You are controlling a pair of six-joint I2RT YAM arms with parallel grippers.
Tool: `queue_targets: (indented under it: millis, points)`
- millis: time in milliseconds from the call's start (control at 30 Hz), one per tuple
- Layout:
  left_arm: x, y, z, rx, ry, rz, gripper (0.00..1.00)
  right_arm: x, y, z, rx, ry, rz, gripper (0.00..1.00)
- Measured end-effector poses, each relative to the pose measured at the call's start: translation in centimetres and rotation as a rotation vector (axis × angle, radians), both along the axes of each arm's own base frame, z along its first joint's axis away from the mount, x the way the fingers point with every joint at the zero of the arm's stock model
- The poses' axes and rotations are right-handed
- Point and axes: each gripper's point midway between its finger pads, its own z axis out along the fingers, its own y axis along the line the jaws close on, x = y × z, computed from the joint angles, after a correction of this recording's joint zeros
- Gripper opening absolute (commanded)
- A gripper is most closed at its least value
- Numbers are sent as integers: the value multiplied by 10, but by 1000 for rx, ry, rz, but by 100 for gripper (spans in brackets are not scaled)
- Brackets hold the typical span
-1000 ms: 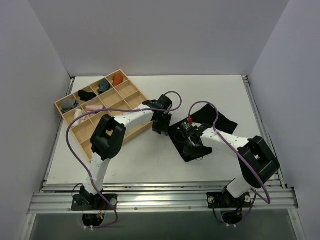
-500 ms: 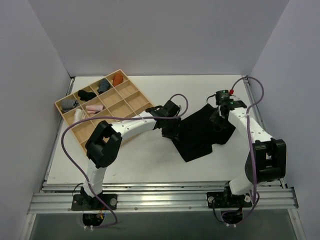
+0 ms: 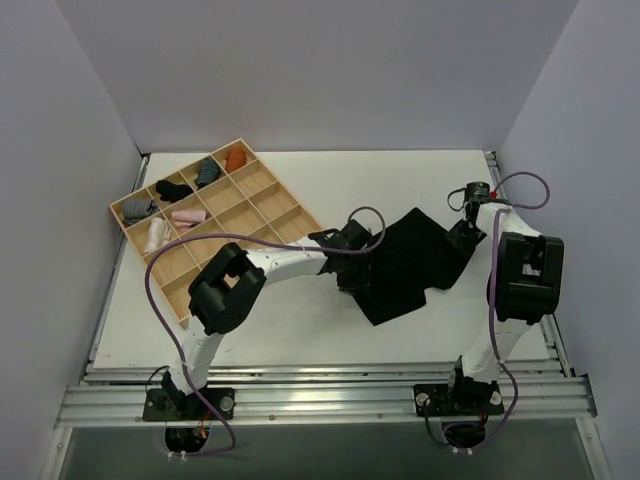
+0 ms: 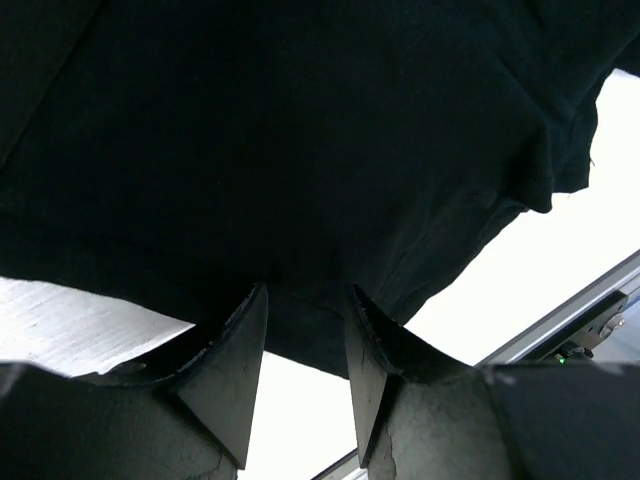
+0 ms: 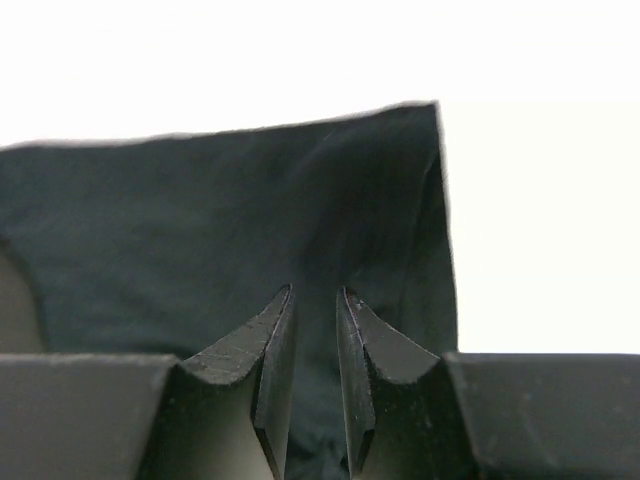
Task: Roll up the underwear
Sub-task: Fold the underwear
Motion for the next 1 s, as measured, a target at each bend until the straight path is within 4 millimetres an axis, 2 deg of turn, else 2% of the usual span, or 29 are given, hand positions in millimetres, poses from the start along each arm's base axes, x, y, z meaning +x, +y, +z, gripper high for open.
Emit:
queue_targets:
  millis: [133,300,600,767,900,1000]
  points:
    - [-3,7,-2,19,-14,24,46,-1,-15,-8,-2,10,-22,19]
    - [-10,19,-4,46,-18,48,46,-1,-25,-16,-14,17,-24,19]
    - [-18,39,-4,95,-28,66,47,-1,-27,-19,-34,22,9,19]
    - [-33,58,-3,144,-23,64,48,-2,-28,-19,-42,19,34,21]
    - [-49,77,2,192,7,51,53,-4,-24,-16,-54,31,86,23]
    - [-53,86,14,212,14,37,59,-8,-15,-9,-76,44,137,24]
